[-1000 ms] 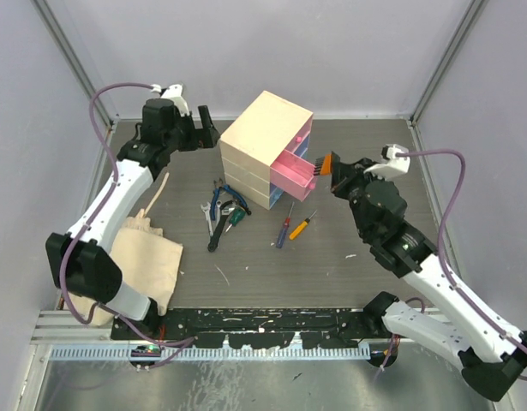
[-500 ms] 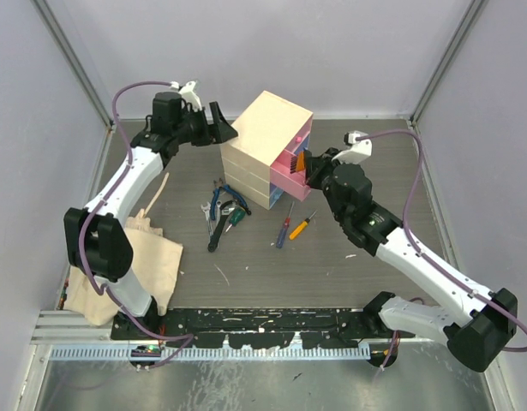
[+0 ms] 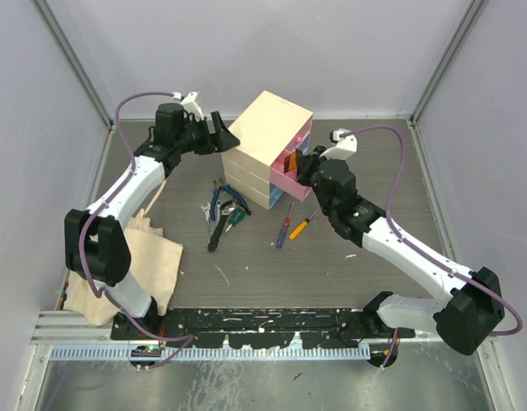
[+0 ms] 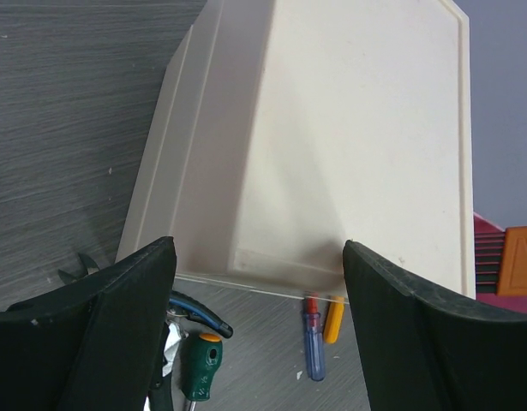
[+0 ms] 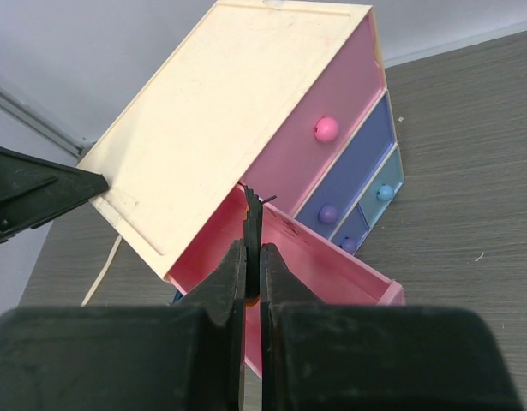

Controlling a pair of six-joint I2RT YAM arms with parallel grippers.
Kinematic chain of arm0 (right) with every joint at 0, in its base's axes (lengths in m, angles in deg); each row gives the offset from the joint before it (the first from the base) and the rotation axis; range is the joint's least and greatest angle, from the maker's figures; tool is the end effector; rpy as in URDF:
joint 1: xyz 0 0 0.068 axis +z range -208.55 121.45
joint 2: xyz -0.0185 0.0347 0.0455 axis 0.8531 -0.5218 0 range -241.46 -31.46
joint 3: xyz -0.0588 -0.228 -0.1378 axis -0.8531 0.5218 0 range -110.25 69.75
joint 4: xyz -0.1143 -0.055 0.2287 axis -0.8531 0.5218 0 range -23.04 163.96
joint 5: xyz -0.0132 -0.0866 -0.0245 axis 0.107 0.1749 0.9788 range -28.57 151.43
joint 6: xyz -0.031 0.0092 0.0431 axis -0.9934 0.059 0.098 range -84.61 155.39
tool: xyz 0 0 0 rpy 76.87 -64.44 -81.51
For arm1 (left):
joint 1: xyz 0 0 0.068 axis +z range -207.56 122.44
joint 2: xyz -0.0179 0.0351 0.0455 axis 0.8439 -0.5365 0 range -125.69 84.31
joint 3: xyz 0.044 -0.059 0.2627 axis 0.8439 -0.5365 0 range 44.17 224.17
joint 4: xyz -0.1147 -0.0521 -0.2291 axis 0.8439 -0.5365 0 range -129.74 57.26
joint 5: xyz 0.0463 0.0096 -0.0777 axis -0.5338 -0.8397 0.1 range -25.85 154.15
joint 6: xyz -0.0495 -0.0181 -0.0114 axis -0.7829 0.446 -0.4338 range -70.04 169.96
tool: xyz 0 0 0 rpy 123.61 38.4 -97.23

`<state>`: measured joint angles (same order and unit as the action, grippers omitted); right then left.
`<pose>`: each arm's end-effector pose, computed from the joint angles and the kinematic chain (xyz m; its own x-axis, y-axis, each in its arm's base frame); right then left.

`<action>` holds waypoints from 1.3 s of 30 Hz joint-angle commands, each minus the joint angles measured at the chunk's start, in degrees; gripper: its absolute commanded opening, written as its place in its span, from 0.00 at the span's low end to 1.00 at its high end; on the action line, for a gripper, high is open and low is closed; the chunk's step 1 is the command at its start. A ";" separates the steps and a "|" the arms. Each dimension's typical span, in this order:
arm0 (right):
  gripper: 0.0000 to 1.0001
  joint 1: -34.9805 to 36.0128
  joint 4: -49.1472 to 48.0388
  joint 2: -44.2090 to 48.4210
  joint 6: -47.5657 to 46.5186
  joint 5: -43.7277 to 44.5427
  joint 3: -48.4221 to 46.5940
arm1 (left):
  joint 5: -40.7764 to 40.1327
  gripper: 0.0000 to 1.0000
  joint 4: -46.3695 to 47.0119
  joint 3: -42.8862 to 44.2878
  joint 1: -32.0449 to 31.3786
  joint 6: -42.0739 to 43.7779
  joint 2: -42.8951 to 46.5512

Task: Sort the tools into containers
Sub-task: Place the engineering item in the drawer.

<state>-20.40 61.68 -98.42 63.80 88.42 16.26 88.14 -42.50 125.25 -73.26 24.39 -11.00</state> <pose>0.2251 0.1563 0.3428 -0.1924 0.3879 -0.9014 -0.1201 0.9024 0.4139 0.3754 -0.1205 0.3310 -0.6142 -0.2369 -0.7528 0.3767 0.7502 -0.5434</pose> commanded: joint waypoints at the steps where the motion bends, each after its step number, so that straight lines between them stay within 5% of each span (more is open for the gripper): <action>1: 0.06 0.08 -6.05 -0.52 -0.23 2.13 -2.99 | -0.17 0.79 2.51 -0.44 -0.79 1.60 2.58; 15: 0.09 0.17 -6.01 -4.58 3.63 -3.92 -2.94 | 0.02 0.78 2.39 -0.45 -0.93 1.54 2.17; 26: 0.38 0.09 -3.91 -1.36 1.95 -2.26 -3.03 | 0.01 0.78 1.95 -0.26 -0.92 2.07 2.41; 39: 0.40 0.09 4.05 5.25 -2.37 1.12 -4.24 | -0.16 0.78 1.24 0.09 -1.06 2.40 2.10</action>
<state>-20.40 63.23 -95.56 63.84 87.32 15.19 87.92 -42.18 125.21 -73.83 25.36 -11.00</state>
